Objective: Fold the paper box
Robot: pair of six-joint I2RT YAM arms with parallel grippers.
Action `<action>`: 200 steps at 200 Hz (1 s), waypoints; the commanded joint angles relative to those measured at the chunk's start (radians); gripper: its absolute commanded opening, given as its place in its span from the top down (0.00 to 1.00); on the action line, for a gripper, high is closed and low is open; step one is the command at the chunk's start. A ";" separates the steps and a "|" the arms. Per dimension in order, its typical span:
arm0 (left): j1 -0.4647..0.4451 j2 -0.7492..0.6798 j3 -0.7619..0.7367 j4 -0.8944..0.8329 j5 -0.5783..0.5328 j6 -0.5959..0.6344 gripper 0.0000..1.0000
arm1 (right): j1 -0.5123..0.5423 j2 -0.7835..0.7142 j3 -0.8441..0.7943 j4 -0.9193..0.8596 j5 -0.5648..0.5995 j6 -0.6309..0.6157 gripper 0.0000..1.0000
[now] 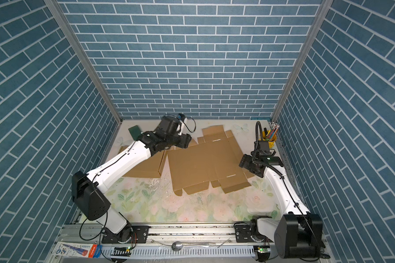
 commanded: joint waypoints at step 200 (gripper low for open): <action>-0.052 0.430 -0.106 0.231 0.176 -0.128 0.44 | -0.088 0.557 0.155 0.310 -0.316 -0.186 0.32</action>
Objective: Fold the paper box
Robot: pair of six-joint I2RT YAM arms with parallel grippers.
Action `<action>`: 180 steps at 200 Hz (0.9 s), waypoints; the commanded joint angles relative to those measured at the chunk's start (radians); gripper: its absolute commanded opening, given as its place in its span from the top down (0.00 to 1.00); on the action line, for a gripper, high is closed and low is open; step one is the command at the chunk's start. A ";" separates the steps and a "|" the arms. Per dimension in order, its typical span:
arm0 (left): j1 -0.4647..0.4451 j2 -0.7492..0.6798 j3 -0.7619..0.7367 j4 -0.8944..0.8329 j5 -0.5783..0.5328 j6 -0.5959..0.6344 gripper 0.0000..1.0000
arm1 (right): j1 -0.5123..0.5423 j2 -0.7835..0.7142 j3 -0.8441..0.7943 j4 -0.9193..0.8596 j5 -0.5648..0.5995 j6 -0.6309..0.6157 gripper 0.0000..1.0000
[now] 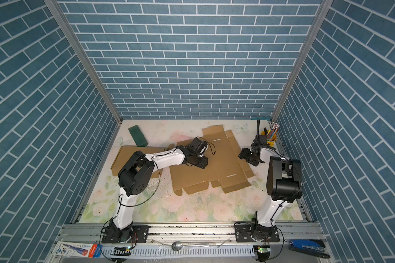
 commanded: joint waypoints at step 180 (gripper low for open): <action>0.016 0.001 -0.129 0.064 0.026 -0.033 0.52 | 0.221 0.162 0.371 -0.330 0.361 -0.327 0.72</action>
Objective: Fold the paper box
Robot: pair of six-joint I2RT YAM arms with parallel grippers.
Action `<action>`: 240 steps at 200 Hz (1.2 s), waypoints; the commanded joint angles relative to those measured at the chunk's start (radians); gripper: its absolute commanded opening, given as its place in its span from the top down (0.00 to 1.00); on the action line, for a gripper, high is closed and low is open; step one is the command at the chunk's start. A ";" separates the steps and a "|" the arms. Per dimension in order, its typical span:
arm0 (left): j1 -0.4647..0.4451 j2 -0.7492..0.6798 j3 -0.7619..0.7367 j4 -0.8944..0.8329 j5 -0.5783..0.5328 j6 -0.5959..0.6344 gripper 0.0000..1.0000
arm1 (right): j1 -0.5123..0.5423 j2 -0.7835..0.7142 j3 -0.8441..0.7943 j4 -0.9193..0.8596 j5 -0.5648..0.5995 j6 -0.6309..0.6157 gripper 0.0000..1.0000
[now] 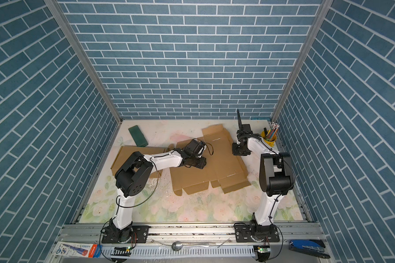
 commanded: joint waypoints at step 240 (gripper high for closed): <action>0.019 -0.291 -0.164 0.018 0.111 -0.068 0.54 | 0.249 -0.254 0.168 -0.003 0.588 -0.759 1.00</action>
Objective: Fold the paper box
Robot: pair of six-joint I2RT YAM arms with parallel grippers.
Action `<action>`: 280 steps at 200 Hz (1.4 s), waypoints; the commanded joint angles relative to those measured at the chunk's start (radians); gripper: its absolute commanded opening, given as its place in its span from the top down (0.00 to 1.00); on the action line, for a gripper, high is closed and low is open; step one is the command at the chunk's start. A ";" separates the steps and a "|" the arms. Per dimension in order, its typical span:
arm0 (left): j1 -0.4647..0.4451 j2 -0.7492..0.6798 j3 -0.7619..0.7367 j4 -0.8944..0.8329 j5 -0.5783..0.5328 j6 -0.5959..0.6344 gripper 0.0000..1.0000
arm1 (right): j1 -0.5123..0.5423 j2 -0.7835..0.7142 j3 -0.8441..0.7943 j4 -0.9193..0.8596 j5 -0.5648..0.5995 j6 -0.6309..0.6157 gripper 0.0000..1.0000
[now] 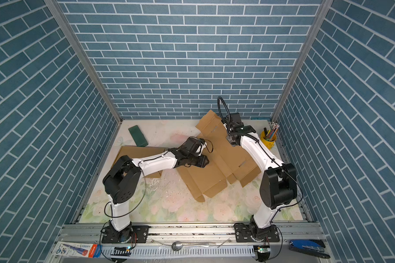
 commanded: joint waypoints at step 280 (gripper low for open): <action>0.261 -0.518 -0.343 -0.078 0.028 -0.003 0.48 | 0.404 -0.207 -0.716 0.853 0.433 -0.524 1.00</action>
